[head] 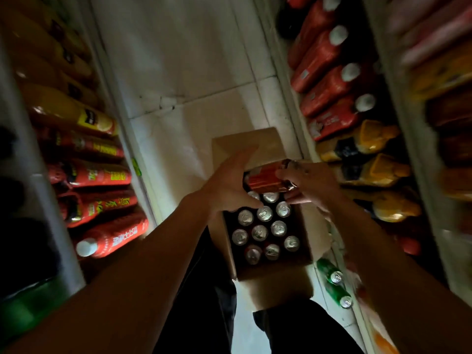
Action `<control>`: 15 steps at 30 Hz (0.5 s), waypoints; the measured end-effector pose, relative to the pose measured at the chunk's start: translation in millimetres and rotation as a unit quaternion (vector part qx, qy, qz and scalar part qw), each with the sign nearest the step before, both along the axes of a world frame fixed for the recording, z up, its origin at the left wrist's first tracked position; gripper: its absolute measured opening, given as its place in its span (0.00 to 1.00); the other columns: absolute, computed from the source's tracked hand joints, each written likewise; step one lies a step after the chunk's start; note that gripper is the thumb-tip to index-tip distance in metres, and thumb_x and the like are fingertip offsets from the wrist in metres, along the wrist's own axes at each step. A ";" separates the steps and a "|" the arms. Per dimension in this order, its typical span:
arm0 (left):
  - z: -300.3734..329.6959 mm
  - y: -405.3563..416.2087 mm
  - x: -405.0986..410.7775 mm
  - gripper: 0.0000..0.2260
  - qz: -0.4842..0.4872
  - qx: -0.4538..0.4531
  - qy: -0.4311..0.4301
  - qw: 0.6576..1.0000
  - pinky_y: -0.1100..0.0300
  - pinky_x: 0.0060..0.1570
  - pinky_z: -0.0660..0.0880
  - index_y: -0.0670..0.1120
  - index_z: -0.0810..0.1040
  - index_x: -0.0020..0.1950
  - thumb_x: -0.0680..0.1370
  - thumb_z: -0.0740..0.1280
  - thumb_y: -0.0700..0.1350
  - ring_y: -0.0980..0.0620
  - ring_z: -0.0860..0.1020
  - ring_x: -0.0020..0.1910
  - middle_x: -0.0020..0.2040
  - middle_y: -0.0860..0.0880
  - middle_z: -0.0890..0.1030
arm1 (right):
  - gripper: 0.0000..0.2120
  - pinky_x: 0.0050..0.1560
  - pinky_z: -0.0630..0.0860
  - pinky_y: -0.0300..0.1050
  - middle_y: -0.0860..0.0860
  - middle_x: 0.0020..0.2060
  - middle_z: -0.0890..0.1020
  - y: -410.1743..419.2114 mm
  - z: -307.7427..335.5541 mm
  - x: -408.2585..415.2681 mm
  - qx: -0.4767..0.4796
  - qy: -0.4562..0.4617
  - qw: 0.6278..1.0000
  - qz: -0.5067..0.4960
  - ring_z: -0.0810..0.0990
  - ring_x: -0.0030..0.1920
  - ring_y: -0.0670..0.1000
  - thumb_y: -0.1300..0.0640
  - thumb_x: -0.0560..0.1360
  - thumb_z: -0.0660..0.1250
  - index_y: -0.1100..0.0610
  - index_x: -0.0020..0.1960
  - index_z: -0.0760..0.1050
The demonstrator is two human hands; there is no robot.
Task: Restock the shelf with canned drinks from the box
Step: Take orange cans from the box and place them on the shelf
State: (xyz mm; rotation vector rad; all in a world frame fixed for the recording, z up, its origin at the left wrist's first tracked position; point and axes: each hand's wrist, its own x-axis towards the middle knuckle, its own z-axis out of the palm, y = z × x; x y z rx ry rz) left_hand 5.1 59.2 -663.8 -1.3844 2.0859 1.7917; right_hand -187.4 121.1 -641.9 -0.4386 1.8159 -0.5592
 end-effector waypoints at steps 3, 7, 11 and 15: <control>90.9 -10.2 -32.3 0.44 -0.086 -0.029 0.030 0.995 0.63 0.62 0.72 0.51 0.69 0.71 0.58 0.84 0.45 0.59 0.74 0.63 0.66 0.52 0.76 | 0.12 0.35 0.84 0.48 0.58 0.40 0.85 7.8 117.4 -22.4 -0.035 -0.030 0.999 -0.006 0.85 0.32 0.56 0.53 0.70 0.76 0.59 0.48 0.81; 225.8 -5.3 -75.4 0.24 -0.102 -0.068 0.056 0.991 0.63 0.40 0.75 0.53 0.78 0.50 0.58 0.80 0.42 0.59 0.82 0.42 0.43 0.54 0.83 | 0.13 0.33 0.80 0.46 0.57 0.38 0.84 30.6 262.8 -44.5 -0.088 -0.012 0.996 -0.003 0.83 0.31 0.53 0.48 0.69 0.75 0.57 0.46 0.82; 354.3 20.2 -123.6 0.36 -0.115 -0.044 0.135 0.983 0.55 0.53 0.79 0.54 0.71 0.64 0.59 0.80 0.42 0.55 0.82 0.54 0.56 0.52 0.82 | 0.10 0.31 0.77 0.34 0.48 0.37 0.84 80.1 406.5 -74.6 -0.245 0.018 0.969 -0.010 0.81 0.32 0.41 0.53 0.71 0.75 0.52 0.50 0.79; 444.3 58.9 -176.2 0.38 -0.125 -0.122 0.200 0.964 0.52 0.58 0.77 0.62 0.66 0.58 0.53 0.81 0.51 0.50 0.78 0.59 0.60 0.49 0.77 | 0.24 0.32 0.74 0.29 0.47 0.38 0.84 134.3 483.4 -83.3 -0.324 0.132 0.930 -0.117 0.81 0.32 0.37 0.59 0.63 0.82 0.59 0.56 0.79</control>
